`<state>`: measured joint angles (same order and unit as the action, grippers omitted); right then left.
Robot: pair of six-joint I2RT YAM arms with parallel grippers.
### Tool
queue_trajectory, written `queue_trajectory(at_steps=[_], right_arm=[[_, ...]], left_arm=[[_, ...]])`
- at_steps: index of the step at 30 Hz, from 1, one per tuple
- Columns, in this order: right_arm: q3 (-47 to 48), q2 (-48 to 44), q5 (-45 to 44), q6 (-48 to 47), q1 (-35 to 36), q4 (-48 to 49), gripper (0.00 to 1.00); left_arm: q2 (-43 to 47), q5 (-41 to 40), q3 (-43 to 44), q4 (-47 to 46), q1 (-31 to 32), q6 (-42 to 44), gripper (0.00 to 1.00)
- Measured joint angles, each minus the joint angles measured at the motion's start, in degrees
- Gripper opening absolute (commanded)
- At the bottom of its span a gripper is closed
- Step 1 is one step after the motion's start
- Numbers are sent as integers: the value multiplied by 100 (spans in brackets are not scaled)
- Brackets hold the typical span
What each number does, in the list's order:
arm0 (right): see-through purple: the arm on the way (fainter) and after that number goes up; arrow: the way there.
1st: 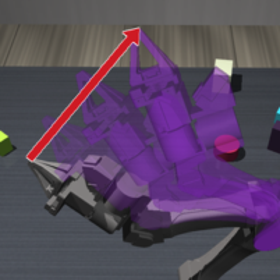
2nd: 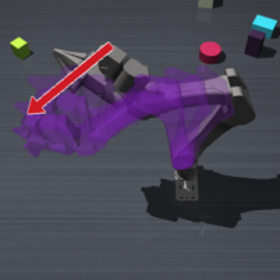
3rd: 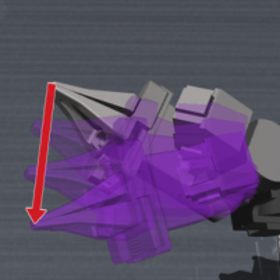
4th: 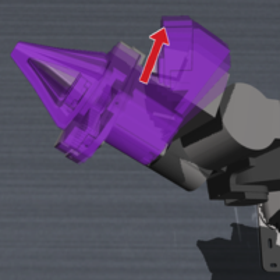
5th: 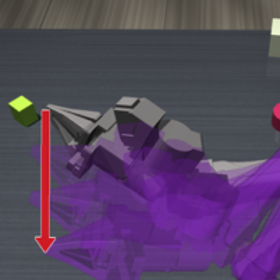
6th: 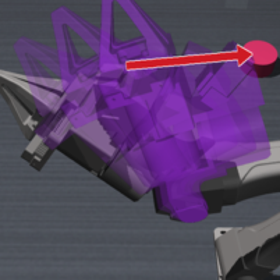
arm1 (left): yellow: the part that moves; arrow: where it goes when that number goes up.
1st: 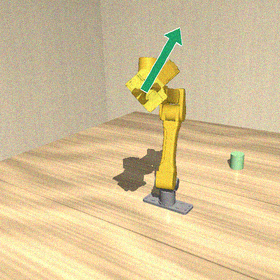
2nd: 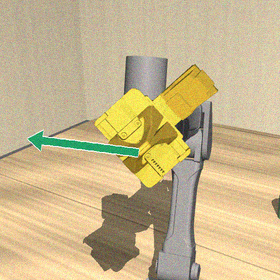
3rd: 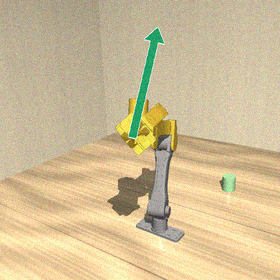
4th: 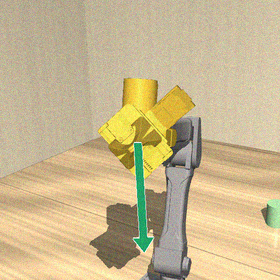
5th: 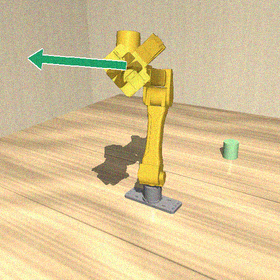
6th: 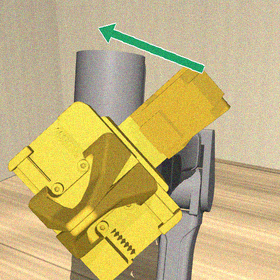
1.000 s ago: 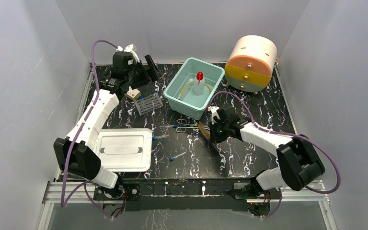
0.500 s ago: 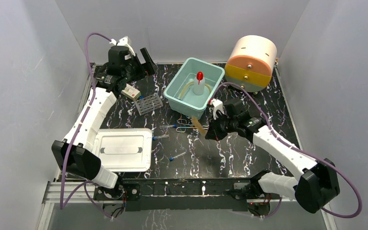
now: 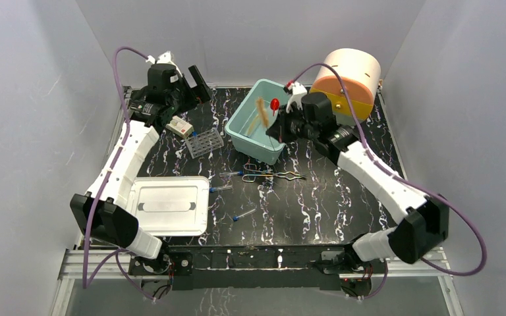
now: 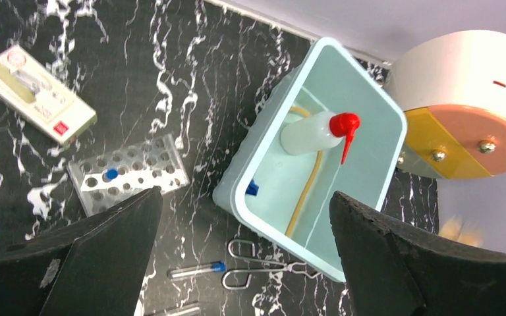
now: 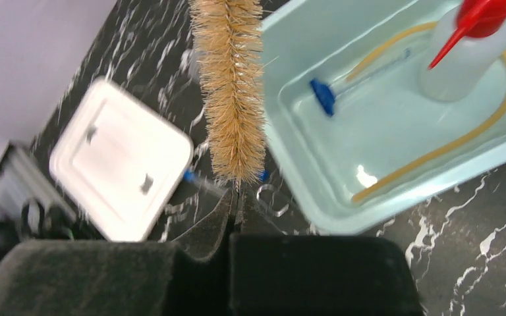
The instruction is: Organize the chemistry lab equipment
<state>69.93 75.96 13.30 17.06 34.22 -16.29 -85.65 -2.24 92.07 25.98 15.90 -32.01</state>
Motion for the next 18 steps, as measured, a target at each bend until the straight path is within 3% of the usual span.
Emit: queue_trajectory(at_steps=[6, 18], right_arm=[[1272, 1292, -1362, 997, 79, -9, 0], [4013, 3654, -3799, 2820, 304, -1193, 0]], left_arm=[[68, -22, -507, 151, -4, -319, 98], [411, 22, -1095, 376, -4, -553, 98]])
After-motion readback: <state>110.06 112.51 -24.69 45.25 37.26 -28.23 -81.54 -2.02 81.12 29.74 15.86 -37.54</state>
